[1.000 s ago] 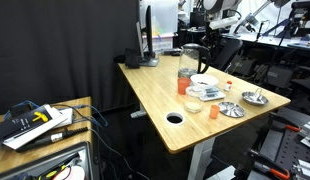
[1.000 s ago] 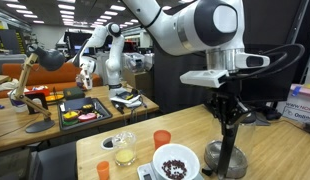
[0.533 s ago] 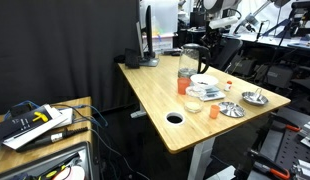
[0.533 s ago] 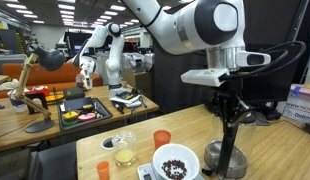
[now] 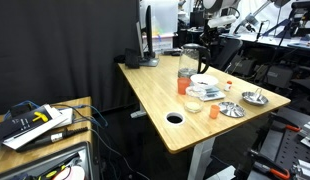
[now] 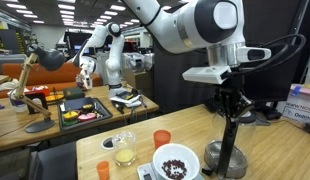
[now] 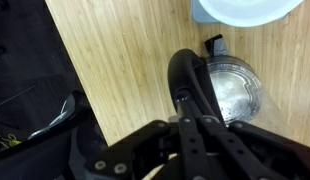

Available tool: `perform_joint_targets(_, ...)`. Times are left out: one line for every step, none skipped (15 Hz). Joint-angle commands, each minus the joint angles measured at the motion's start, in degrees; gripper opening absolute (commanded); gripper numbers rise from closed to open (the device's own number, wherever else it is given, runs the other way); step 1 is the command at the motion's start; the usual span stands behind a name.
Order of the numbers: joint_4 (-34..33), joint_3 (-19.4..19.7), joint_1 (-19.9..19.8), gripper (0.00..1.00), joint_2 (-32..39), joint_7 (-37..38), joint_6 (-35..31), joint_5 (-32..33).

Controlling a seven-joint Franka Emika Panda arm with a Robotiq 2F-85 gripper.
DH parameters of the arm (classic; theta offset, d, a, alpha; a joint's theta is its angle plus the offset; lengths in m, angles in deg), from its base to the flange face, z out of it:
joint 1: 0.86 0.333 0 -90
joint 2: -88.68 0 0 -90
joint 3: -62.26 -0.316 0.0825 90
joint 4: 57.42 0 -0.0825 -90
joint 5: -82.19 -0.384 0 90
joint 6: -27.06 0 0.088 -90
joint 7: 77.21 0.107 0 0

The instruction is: Press the button to open the lid of the kettle

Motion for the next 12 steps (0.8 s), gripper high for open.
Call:
perform_joint_targets(0.4,1.1,1.0,0.0,0.0,1.1,-0.8,1.6)
perform_joint_targets(0.5,1.2,1.1,0.0,0.0,1.2,-0.9,2.0)
perform_joint_targets(0.6,1.3,1.2,0.0,-0.1,1.4,-0.9,2.4)
perform_joint_targets(0.8,1.4,1.3,0.0,-0.2,1.5,-0.8,2.8)
perform_joint_targets(1.0,1.5,1.3,0.0,-0.3,1.5,-0.8,3.2)
perform_joint_targets(1.3,1.5,1.3,0.0,-0.5,1.6,-0.7,3.6)
perform_joint_targets(1.5,1.5,1.4,0.0,-0.6,1.7,-0.8,3.9)
perform_joint_targets(1.7,1.5,1.4,0.0,-0.7,1.6,-0.7,4.1)
perform_joint_targets(1.8,1.4,1.4,0.0,-0.7,1.6,-0.8,4.2)
perform_joint_targets(1.8,1.3,1.4,0.0,-0.6,1.7,-0.8,4.1)
perform_joint_targets(1.6,1.2,1.5,0.0,-0.4,1.8,-0.7,4.0)
perform_joint_targets(1.2,1.1,1.4,0.0,-0.1,2.0,-0.5,3.7)
